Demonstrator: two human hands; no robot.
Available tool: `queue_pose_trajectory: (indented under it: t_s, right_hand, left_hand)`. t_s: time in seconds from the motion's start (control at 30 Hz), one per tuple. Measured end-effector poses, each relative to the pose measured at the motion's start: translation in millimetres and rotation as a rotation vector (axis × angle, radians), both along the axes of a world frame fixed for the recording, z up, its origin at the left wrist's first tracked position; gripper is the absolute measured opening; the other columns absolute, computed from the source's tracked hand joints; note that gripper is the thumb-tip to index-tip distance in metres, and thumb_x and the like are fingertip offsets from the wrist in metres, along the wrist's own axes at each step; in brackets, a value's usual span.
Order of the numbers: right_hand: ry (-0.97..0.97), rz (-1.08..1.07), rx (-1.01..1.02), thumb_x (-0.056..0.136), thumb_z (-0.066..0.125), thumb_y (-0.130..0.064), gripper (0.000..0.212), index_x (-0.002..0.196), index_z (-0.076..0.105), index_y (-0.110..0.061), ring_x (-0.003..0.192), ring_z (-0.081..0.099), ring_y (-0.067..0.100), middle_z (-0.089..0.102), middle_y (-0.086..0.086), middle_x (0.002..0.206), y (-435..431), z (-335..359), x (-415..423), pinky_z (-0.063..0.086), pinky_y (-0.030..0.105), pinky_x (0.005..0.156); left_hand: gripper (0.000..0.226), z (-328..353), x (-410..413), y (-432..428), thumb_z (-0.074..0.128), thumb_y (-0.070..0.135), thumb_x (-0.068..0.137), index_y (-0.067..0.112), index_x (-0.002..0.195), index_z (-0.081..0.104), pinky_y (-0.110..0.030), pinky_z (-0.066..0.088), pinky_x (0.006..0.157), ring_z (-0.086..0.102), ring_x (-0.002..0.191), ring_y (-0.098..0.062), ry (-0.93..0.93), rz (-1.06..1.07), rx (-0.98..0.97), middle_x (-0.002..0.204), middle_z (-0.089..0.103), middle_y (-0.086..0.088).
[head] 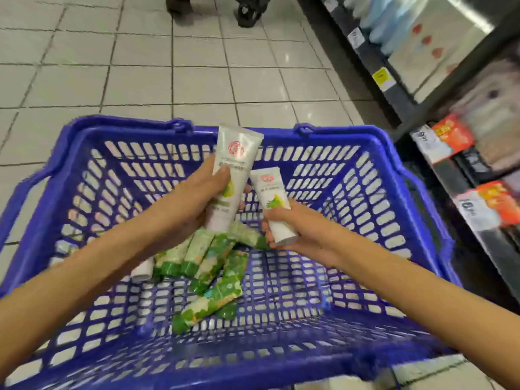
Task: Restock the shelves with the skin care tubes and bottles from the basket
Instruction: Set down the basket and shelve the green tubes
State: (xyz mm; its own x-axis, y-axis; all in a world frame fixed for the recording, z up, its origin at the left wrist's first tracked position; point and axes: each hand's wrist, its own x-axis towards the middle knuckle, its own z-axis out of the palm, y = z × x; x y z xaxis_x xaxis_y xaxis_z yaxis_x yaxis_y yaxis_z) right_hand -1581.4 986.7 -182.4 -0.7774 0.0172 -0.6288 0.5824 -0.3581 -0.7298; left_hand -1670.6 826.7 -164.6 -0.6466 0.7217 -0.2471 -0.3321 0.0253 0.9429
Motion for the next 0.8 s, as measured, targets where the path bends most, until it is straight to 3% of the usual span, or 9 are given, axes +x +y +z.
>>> queue_pose_trajectory:
  t_s: [0.1,0.17,0.33,0.4,0.5,0.6,0.7,0.8]
  right_hand:
    - [0.165,-0.187,-0.040,0.089,0.049,-0.006,0.016,0.104,0.049,-0.012,0.055,0.055,0.009,0.059,0.002,0.073,51.4,43.1,65.8,0.049,0.020,0.055]
    - [0.253,-0.312,-0.061,0.081,0.051,-0.011,0.022,0.103,0.054,-0.013,0.062,0.056,0.012,0.060,0.003,0.079,81.6,66.5,122.8,0.050,0.023,0.062]
    - [0.357,-0.678,-0.026,0.083,0.050,-0.016,0.026,0.107,0.055,-0.022,0.082,0.059,0.016,0.058,0.002,0.104,114.0,93.7,285.1,0.055,0.031,0.073]
    - [0.358,-0.820,-0.001,0.085,0.048,-0.015,0.026,0.108,0.054,-0.026,0.083,0.056,0.015,0.054,0.001,0.107,111.1,89.8,350.9,0.053,0.032,0.075]
    - [0.333,-1.004,0.042,0.081,0.051,-0.017,0.032,0.111,0.057,-0.025,0.088,0.058,0.017,0.062,0.001,0.104,96.9,72.4,443.2,0.051,0.033,0.078]
    - [0.320,-1.274,0.031,0.076,0.052,-0.017,0.035,0.110,0.056,-0.010,0.096,0.059,0.027,0.064,0.011,0.106,81.2,43.7,521.6,0.042,0.041,0.098]
    - [0.261,-1.543,0.083,0.079,0.053,-0.013,0.033,0.111,0.053,-0.005,0.094,0.060,0.027,0.066,0.012,0.098,73.1,9.3,588.2,0.051,0.039,0.086]
    - [0.105,-1.718,0.301,0.090,0.049,-0.007,0.030,0.120,0.052,-0.010,0.096,0.062,0.020,0.065,0.005,0.106,69.7,-23.0,652.5,0.050,0.034,0.084]
  left_hand:
    - [0.022,21.3,46.8,79.4,0.042,0.009,0.092,0.023,0.107,0.052,-0.014,0.050,0.053,0.065,0.061,0.000,0.000,-0.213,0.157,0.074,0.071,0.013]
    - [0.038,42.3,85.1,132.3,0.048,-0.004,0.084,0.011,0.119,0.049,-0.022,0.055,0.061,0.069,0.073,-0.010,-0.027,-0.371,0.252,0.090,0.072,-0.001]
    - [0.052,67.1,214.2,219.1,0.052,0.012,0.083,0.014,0.133,0.039,-0.047,0.055,0.078,0.065,0.100,-0.033,-0.168,-0.804,0.395,0.113,0.065,-0.017]
    - [0.047,62.0,273.5,240.8,0.055,0.016,0.084,0.021,0.129,0.043,-0.044,0.056,0.073,0.068,0.094,-0.024,-0.221,-0.917,0.371,0.104,0.069,-0.007]
    - [0.041,42.9,358.9,259.4,0.058,0.017,0.082,0.025,0.121,0.048,-0.037,0.056,0.065,0.070,0.085,-0.019,-0.303,-1.084,0.297,0.097,0.071,0.000]
    - [0.046,23.6,432.7,262.7,0.066,0.021,0.073,0.034,0.114,0.051,-0.023,0.054,0.062,0.070,0.087,-0.009,-0.240,-1.303,0.179,0.099,0.072,0.009]
    - [0.036,2.7,489.4,262.5,0.059,0.019,0.081,0.034,0.112,0.050,-0.015,0.052,0.063,0.068,0.089,-0.001,-0.164,-1.474,0.053,0.098,0.072,0.016]
    - [0.031,-13.7,534.9,262.1,0.051,0.014,0.089,0.034,0.113,0.049,-0.015,0.052,0.065,0.067,0.082,0.001,-0.122,-1.494,-0.004,0.089,0.072,0.017]
